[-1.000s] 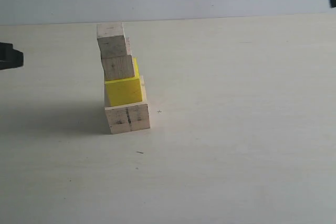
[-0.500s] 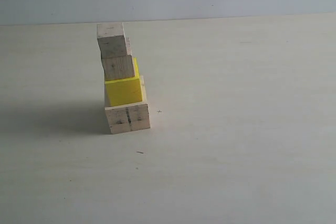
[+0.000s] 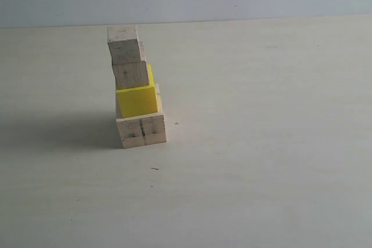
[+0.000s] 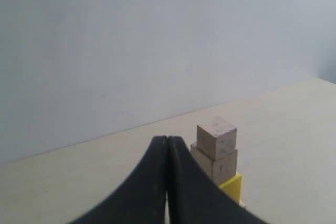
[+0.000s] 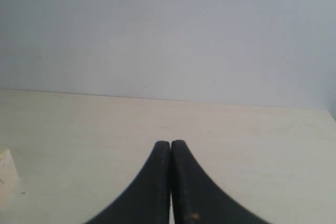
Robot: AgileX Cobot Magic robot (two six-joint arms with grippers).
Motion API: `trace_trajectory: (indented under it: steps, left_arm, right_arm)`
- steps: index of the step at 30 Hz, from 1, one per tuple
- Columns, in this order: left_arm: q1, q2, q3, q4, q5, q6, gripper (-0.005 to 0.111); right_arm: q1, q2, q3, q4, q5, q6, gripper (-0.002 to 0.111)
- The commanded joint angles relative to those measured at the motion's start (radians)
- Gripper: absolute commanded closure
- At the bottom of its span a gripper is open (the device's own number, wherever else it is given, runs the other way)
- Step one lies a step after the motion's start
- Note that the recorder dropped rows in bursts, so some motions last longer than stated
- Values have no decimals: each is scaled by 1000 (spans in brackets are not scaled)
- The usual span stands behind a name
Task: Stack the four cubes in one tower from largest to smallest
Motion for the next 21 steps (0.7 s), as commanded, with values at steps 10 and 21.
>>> trace_trajectory:
  steps: [10,21]
  left_arm:
    - [-7,-117,91,33,-101,-1,107]
    - [-7,-117,96,33,-97,1,107]
  right_arm:
    - [-3,-104,221,32,-268,-93,108]
    - [-3,-104,250,21,-310,-107,108]
